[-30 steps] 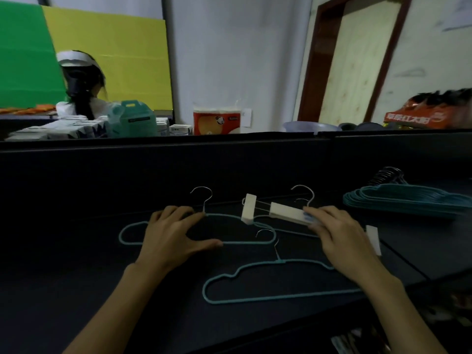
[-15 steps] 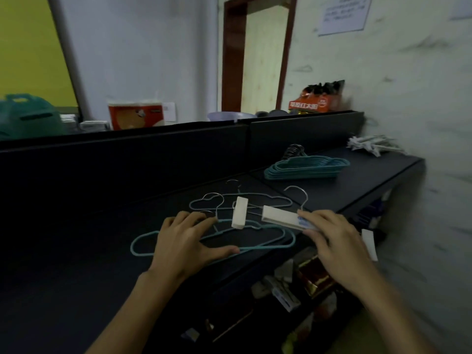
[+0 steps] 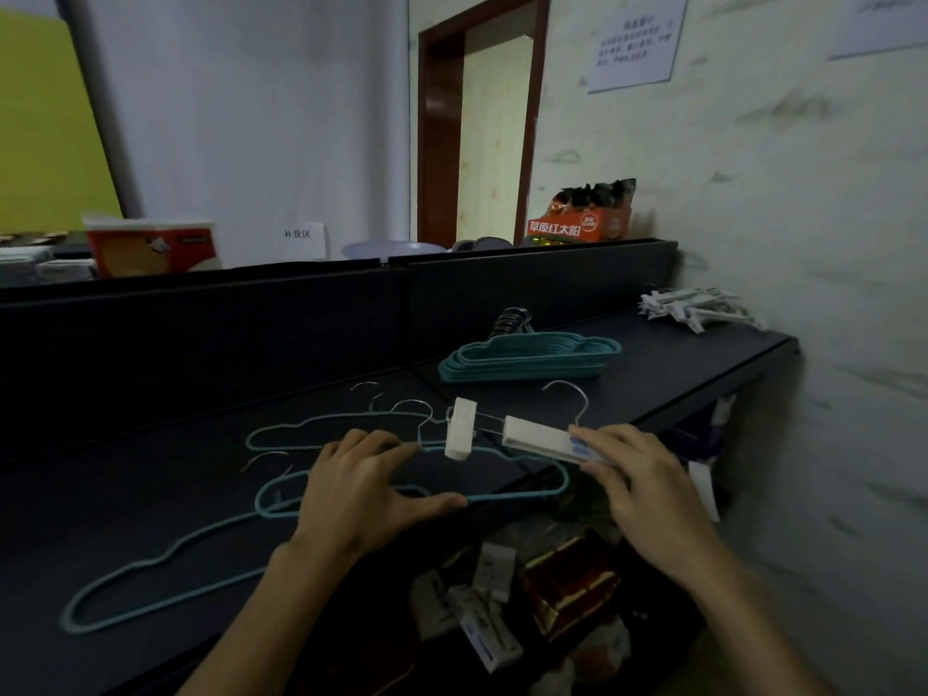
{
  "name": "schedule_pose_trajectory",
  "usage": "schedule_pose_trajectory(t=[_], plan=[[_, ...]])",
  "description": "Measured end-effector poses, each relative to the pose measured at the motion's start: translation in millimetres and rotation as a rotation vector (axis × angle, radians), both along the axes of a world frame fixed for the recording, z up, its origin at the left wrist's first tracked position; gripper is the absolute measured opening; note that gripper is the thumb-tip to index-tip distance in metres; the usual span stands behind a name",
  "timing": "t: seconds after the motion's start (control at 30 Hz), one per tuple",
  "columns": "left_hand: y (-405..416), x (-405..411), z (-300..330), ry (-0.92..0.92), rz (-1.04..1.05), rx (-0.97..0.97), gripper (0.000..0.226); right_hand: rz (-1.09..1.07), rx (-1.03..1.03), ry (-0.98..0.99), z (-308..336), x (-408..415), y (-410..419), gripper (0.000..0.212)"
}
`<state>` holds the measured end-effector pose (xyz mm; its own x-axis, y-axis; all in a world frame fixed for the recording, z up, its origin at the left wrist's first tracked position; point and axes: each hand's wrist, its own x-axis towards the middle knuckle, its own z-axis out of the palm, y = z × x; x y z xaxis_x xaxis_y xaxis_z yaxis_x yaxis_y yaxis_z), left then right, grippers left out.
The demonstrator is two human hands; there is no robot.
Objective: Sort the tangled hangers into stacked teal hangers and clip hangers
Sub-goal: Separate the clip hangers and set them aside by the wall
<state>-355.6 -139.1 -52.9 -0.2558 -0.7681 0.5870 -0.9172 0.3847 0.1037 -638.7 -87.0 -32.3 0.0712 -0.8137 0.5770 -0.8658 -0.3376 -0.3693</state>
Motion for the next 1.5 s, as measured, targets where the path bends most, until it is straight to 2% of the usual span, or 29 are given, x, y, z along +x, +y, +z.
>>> schedule_pose_trajectory(t=[0.23, 0.53, 1.0, 1.3, 1.5], plan=[[-27.0, -91.7, 2.4, 0.027, -0.022, -0.050, 0.085, 0.007, 0.007, 0.004, 3.9, -84.9, -28.1, 0.037], [-71.9, -137.6, 7.3, -0.042, -0.015, -0.080, 0.085, -0.048, 0.002, -0.067, -4.9, -143.5, -62.2, 0.041], [-203.3, -189.3, 20.0, 0.006, -0.023, -0.135, 0.084, -0.145, -0.044, -0.082, 7.7, -180.3, -140.3, 0.040], [-248.8, -206.3, 14.7, 0.038, -0.009, -0.107, 0.091, -0.152, -0.080, -0.018, 29.1, -190.2, -195.2, 0.038], [-267.7, -214.3, 9.5, 0.045, 0.011, -0.096, 0.086, -0.125, -0.090, -0.012, 39.3, -201.7, -235.8, 0.037]])
